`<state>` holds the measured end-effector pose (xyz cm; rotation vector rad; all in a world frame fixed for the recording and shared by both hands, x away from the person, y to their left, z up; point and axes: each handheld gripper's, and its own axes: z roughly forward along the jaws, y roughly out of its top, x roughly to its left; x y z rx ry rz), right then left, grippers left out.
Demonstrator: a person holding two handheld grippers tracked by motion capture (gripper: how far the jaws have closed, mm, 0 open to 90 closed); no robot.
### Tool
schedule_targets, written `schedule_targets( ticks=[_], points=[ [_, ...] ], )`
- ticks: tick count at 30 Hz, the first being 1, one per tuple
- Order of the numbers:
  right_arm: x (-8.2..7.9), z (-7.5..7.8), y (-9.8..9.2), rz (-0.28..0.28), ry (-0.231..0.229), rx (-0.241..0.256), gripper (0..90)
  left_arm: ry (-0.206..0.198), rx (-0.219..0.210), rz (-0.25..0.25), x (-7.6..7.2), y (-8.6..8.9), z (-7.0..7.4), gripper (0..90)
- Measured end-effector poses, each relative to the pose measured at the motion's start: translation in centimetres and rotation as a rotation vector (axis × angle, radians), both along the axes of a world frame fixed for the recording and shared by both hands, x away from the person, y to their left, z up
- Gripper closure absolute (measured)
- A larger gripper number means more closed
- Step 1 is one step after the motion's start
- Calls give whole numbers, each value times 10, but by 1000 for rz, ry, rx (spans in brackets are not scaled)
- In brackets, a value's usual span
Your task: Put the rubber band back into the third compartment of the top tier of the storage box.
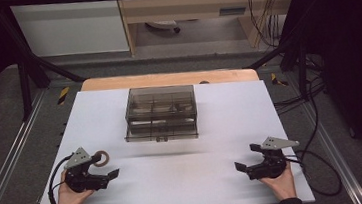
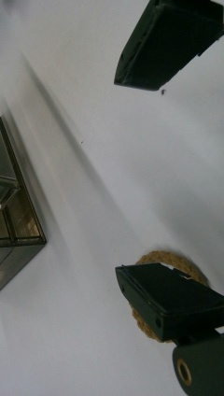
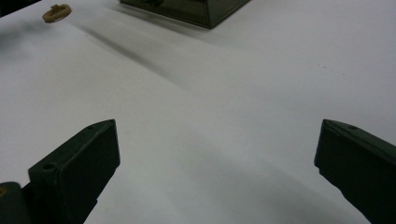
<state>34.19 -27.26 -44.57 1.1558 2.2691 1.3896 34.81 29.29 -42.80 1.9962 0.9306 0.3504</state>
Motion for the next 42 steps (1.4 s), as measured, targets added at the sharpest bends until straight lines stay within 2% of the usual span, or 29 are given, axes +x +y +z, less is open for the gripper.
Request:
schedule_targets(
  ticks=[10, 20, 23, 28, 32, 34, 37, 42],
  points=[
    [-1, 0, 0, -3, -6, -2, 8, 5, 5, 15, 2, 2, 8, 75],
    [-1, 1, -1, -3, -6, -1, 7, 30, 44, 35, 18, 2, 17, 72],
    [-1, 1, -1, -1, -8, -3, 8, 43, 50, 45, 24, 2, 17, 73],
    [-1, 1, -1, 0, -8, -2, 8, 64, 89, 59, 31, 3, 10, 91],
    [-1, 0, 0, 1, -2, -3, 8, 79, 137, 75, 35, 4, 6, 145],
    [-1, 0, 0, 0, -2, -2, 8, 89, 137, 80, 36, 4, 4, 157],
    [-1, 0, 0, 0, -4, -2, 8, 99, 141, 86, 34, 5, 1, 243],
    [-1, 0, 0, 1, -3, -2, 8, 124, 159, 105, 32, 8, -5, 321]
  ],
)
